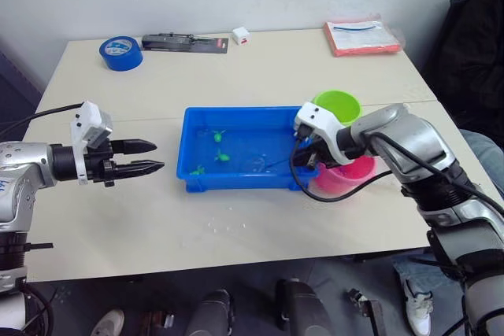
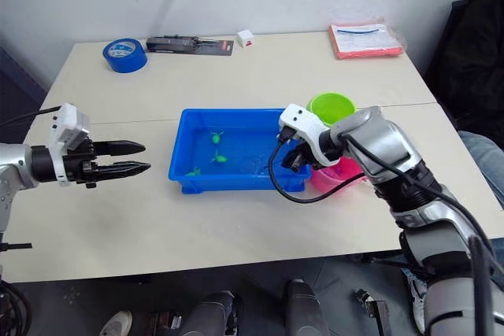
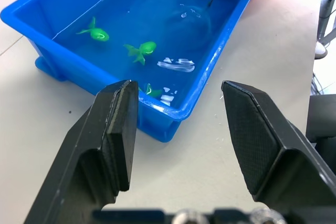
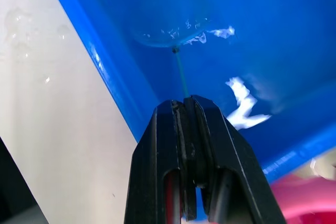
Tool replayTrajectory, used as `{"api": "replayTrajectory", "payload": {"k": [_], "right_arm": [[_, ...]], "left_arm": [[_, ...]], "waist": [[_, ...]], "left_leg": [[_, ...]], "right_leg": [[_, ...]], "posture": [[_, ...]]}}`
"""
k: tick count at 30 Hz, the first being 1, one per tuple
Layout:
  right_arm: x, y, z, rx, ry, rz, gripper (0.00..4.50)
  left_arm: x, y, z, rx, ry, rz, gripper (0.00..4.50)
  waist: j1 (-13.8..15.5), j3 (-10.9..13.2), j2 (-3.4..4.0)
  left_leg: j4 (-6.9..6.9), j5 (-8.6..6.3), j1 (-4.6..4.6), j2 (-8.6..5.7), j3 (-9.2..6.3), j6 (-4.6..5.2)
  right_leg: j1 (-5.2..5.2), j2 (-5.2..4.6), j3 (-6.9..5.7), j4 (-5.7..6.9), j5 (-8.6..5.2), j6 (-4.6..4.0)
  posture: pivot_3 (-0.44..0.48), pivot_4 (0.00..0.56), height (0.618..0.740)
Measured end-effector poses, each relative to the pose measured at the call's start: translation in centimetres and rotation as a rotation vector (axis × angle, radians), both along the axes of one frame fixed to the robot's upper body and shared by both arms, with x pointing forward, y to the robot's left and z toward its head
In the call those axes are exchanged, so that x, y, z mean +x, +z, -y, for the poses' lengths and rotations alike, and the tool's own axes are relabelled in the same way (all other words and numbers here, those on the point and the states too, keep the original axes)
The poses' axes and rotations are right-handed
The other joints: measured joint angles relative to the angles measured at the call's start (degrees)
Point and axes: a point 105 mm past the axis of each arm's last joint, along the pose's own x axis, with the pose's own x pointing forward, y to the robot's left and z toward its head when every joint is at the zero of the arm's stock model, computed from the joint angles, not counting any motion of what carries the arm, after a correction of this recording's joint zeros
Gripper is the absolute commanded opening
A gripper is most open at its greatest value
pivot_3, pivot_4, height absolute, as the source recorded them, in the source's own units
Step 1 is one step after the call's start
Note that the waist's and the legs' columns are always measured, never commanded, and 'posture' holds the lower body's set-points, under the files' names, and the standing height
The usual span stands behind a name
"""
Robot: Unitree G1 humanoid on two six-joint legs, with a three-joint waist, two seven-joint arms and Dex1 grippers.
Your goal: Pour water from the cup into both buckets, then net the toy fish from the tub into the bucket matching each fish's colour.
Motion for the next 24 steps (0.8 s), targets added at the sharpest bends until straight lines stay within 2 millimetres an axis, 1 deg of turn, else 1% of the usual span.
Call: {"api": "replayTrajectory", "payload": {"k": [3, 8, 12, 19, 21, 24], "right_arm": [[0.2, -0.3, -0.9, 0.015, -0.001, -0.001, 0.8], [0.9, -1.1, -2.1, 0.041, -0.027, -0.01, 0.8], [1.5, -1.6, -2.9, 0.065, -0.048, -0.013, 0.8], [2.2, -0.7, -4.2, 0.154, -0.067, -0.002, 0.8], [2.1, -0.3, -4.6, 0.194, -0.068, -0.015, 0.8], [1.7, 0.6, -4.6, 0.247, -0.076, -0.047, 0.8]], "left_arm": [[-0.1, -0.2, -0.3, -0.003, 0.019, -0.011, 2.79], [-0.4, 0.6, -0.3, -0.002, 0.024, 0.015, 2.79], [-0.7, 0.7, -0.8, 0.003, 0.043, 0.005, 2.79], [-1.0, 1.2, -0.8, 0.008, 0.046, 0.014, 2.79], [-1.0, 1.2, -0.8, 0.008, 0.047, 0.014, 2.79], [-0.9, 1.4, -0.7, 0.006, 0.045, 0.022, 2.79]], "waist": [[0.0, 0.0, 0.0], [0.0, 0.0, 0.0], [-0.1, 0.0, 0.0], [-0.2, 0.0, 0.0], [-0.2, 0.0, 0.0], [-0.1, 0.0, 0.0]], "left_leg": [[0.0, 0.0, 0.0, 0.0, 0.0, 0.0], [0.0, 0.0, 0.0, -0.01, -0.01, 0.0], [0.0, 0.0, 0.0, 0.0, -0.01, 0.0], [-0.01, 0.0, 0.0, -0.01, -0.01, 0.0], [-0.01, 0.0, 0.0, 0.0, -0.02, 0.0], [-0.01, 0.0, 0.0, 0.0, -0.02, 0.0]], "right_leg": [[0.0, 0.01, -0.01, 0.01, 0.0, 0.0], [0.0, 0.0, -0.01, 0.0, 0.0, 0.0], [0.0, 0.0, -0.03, 0.01, 0.0, 0.0], [-0.01, 0.0, -0.05, 0.02, 0.0, 0.0], [-0.01, 0.01, -0.06, 0.03, 0.0, 0.0], [0.0, 0.0, -0.06, 0.02, 0.0, 0.0]], "posture": [[0.0, 0.15, 0.737], [0.0, 0.15, 0.737], [0.0, 0.15, 0.737], [0.0, 0.15, 0.737], [0.0, 0.15, 0.737], [0.0, 0.15, 0.737]]}}
